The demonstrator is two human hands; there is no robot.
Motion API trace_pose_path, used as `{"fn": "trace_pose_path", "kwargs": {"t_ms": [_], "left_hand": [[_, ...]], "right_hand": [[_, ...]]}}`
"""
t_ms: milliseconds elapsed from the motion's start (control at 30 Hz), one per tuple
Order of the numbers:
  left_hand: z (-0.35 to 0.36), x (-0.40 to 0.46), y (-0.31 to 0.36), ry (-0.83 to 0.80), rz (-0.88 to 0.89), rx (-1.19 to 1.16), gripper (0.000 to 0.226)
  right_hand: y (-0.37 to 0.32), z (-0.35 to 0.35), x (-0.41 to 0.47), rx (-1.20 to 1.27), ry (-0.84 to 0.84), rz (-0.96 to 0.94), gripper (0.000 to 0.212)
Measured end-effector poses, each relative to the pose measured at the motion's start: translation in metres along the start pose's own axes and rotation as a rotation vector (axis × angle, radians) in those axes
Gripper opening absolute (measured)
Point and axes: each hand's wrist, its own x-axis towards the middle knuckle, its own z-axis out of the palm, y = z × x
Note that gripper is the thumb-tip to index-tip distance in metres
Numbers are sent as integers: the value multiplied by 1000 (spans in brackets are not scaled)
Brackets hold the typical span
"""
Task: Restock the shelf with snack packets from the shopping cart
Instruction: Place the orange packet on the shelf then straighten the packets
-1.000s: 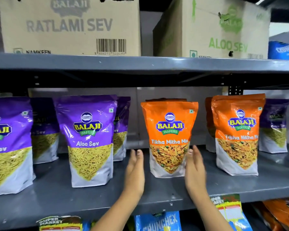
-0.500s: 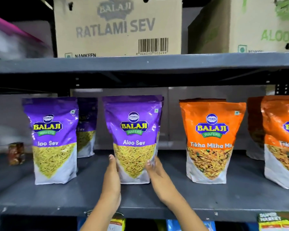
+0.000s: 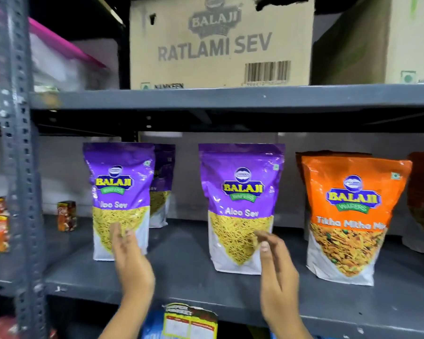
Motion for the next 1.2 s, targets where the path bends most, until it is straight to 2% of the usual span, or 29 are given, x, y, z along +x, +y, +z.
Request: {"fn": "trace_pose_path", "kwargs": {"t_ms": [133,167,233,267,333,400,433,533,700,833,933,1000,1067,1133,1200], "left_hand": [[-53,81,-5,114,-90,155,56],[-61,93,-9,95,-143,148,57],[-66,103,-17,-35,-307,26,60],[-67,104,-18,-127,-350,8,64],[-67,101,-20,-244,-341,69,73],[-68,96,-16,-221,-327,115,78],[-69,94,-14,-198,-310,151,77],[-72,88,-12,-176,-243,326,69],[-73,81,-7,-220,-200,466,70],[-69,76,-5,-231,-157,482,66],[-67,74,-6,-180,-98,502,58],[-64,67,-8,-103,-28,441,49],[-56,48,-3,-69,98,300,44],[-33,11,6,-182,253,133,45],[-4,-37,6,-407,309,-12,47]], "right_hand": [[7,77,-20,35,-377,220,17],[10,100,-22,9,-484,286,24],[15,142,-23,-1,-641,385,51],[15,162,-22,11,-685,423,62],[16,191,-19,32,-739,444,66],[16,209,-19,31,-748,426,58],[16,213,-21,16,-749,418,61],[15,213,-25,-4,-714,390,66],[10,206,-25,-23,-587,368,55],[5,201,-22,-42,-590,407,60],[-2,179,-23,11,-541,434,57],[-7,145,-27,87,-432,374,50],[-10,98,-28,167,-263,264,34],[-14,43,-21,141,-63,166,20],[-13,-9,-8,94,125,85,16]]}}
